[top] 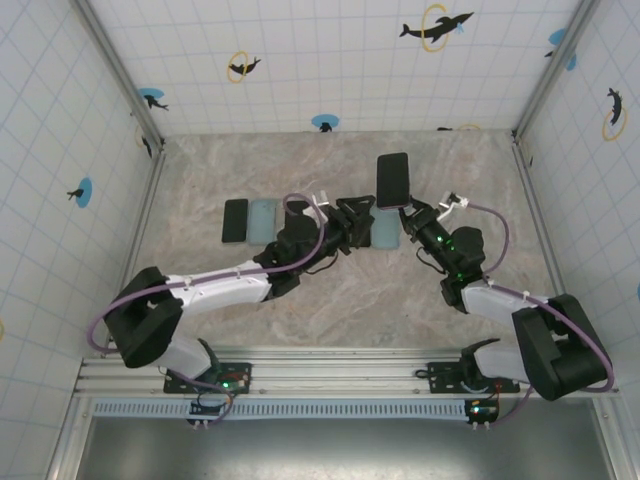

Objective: Take the phone out of the phone case

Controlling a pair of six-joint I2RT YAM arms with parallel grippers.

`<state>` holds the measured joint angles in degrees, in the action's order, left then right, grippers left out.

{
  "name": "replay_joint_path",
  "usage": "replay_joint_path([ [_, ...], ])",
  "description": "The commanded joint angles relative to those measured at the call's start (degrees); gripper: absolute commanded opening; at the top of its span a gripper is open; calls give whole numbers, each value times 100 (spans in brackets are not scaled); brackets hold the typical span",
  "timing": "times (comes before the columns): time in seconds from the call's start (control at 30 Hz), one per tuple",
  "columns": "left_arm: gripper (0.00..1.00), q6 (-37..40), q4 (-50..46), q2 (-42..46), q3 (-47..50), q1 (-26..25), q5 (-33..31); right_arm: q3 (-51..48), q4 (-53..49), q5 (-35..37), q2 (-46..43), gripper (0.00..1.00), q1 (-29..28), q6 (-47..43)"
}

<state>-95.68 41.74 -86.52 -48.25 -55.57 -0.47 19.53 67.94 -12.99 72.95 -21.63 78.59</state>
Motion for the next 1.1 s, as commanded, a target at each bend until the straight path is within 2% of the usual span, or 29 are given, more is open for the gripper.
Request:
replay_joint_path([
  [0.0,64,-344,107,-225,-409,-144,-259,-81,665,302,-26,0,-52,-9],
  [0.4,56,-662,563,-767,-721,-197,-310,-90,867,380,92,0,-246,-87],
  [1.07,53,-614,265,-682,-380,-33,-625,-52,738,416,-79,0,-439,-386],
])
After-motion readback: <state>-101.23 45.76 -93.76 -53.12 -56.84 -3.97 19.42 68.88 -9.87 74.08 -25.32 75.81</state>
